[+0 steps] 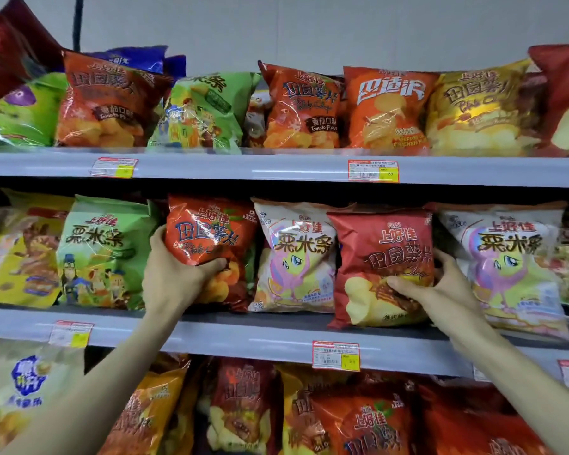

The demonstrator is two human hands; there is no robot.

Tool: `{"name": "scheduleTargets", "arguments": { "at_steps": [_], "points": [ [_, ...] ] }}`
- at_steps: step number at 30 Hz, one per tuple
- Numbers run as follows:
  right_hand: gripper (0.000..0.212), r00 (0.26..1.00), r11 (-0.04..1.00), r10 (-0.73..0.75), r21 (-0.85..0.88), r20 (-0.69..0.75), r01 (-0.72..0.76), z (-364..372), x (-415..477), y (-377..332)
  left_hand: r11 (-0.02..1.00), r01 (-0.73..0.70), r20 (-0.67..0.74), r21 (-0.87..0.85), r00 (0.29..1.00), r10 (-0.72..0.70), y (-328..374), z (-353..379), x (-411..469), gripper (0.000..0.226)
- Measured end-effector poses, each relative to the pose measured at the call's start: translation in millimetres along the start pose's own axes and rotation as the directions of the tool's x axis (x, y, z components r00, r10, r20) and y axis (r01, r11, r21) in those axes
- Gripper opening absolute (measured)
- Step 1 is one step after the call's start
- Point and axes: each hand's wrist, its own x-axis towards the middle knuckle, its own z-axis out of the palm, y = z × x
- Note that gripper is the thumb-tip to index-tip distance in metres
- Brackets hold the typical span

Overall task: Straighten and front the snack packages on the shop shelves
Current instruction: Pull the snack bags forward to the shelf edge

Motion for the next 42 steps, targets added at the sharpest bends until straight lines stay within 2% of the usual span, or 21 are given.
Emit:
{"name": "scheduleTargets", "arguments": {
  "at_steps": [3, 5, 7, 9, 11, 14, 18, 21, 23, 24, 25, 27, 29, 30, 31, 33, 34, 36, 38, 39, 42],
  "points": [
    [0.100, 0.998, 0.999, -0.024, -0.031, 0.057, 0.026, -3, -6, -2, 0.992, -0.061, -0.103, -0.108, 0.993, 0.050, 0, -6, -13, 0.115],
    [0.110, 0.992, 0.997, -0.013, -0.076, 0.123, 0.023, -3, -7, -3, 0.978, -0.089, -0.157, -0.189, 0.986, 0.059, -1, -9, -19, 0.113],
    [0.118, 0.989, 0.997, 0.018, -0.078, 0.150, -0.007, -3, -5, -5, 0.967, -0.084, -0.155, -0.242, 0.987, 0.047, -3, -11, -20, 0.112],
    [0.108, 0.985, 0.996, 0.040, -0.087, 0.166, -0.026, -2, -2, -8, 0.965, -0.067, -0.143, -0.254, 0.989, 0.031, -6, -11, -17, 0.114],
    [0.099, 0.986, 0.992, 0.049, -0.124, 0.158, -0.030, 0, 0, -6, 0.970, -0.060, -0.149, -0.236, 0.989, 0.025, -9, -12, -14, 0.116],
    [0.109, 0.991, 0.982, 0.089, -0.175, 0.103, -0.070, 0, 2, 2, 0.982, -0.067, -0.133, -0.174, 0.990, 0.044, -14, -13, -8, 0.118],
    [0.105, 0.993, 0.976, 0.097, -0.201, 0.073, -0.081, 1, 2, 6, 0.993, -0.048, -0.066, -0.108, 0.997, 0.041, -13, 1, -3, 0.124],
    [0.110, 0.995, 0.980, 0.080, -0.190, 0.059, -0.067, 1, -1, 4, 1.000, -0.004, 0.001, -0.026, 1.000, 0.004, -11, 16, -2, 0.133],
    [0.115, 0.997, 0.983, 0.054, -0.181, 0.052, -0.043, 1, -6, -2, 0.999, 0.018, -0.039, 0.043, 0.999, -0.016, -9, 19, -4, 0.138],
    [0.118, 0.998, 0.984, 0.046, -0.174, 0.047, -0.037, 1, -9, -4, 0.998, -0.016, -0.086, 0.067, 0.996, 0.022, -8, 20, -6, 0.137],
    [0.120, 0.999, 0.985, 0.039, -0.169, 0.037, -0.033, 0, -11, -5, 0.991, -0.107, -0.133, 0.075, 0.984, 0.116, -7, 19, -8, 0.131],
    [0.126, 1.000, 0.982, 0.027, -0.184, 0.000, -0.027, 1, -14, -6, 0.914, -0.404, -0.185, 0.042, 0.896, 0.404, 2, 17, -20, 0.101],
    [0.130, 0.999, 0.978, 0.017, -0.207, -0.036, -0.024, 2, -16, -5, 0.796, -0.603, -0.102, -0.062, 0.797, 0.596, 17, 22, -32, 0.068],
    [0.130, 0.999, 0.977, 0.010, -0.212, -0.045, -0.019, 3, -16, -4, 0.789, -0.605, -0.008, -0.104, 0.794, 0.608, 26, 29, -36, 0.062],
    [0.130, 0.999, 0.978, 0.003, -0.209, -0.049, -0.013, 3, -16, -4, 0.826, -0.546, 0.103, -0.141, 0.822, 0.560, 34, 38, -37, 0.070],
    [0.128, 0.999, 0.986, -0.015, -0.167, -0.039, 0.008, 2, -17, -6, 0.943, -0.257, 0.325, -0.210, 0.891, 0.315, 50, 56, -38, 0.106],
    [0.125, 1.000, 0.992, -0.018, -0.128, -0.024, 0.015, 1, -18, -8, 0.969, -0.105, 0.408, -0.225, 0.893, 0.191, 57, 63, -36, 0.119],
    [0.114, 1.000, 0.998, -0.023, -0.055, 0.013, 0.024, 0, -21, -13, 0.971, 0.108, 0.530, -0.214, 0.848, 0.022, 62, 77, -25, 0.118],
    [0.106, 0.999, 0.999, -0.041, -0.025, 0.025, 0.042, -2, -23, -14, 0.947, 0.209, 0.602, -0.246, 0.799, -0.020, 66, 87, -16, 0.108],
    [0.103, 0.999, 0.998, -0.049, -0.028, 0.021, 0.050, -3, -23, -13, 0.926, 0.234, 0.624, -0.295, 0.781, 0.002, 68, 91, -14, 0.104],
    [0.100, 0.998, 0.997, -0.058, -0.042, -0.002, 0.058, -10, -26, -11, 0.884, 0.227, 0.606, -0.408, 0.792, 0.077, 75, 95, -20, 0.100]
  ]
}}
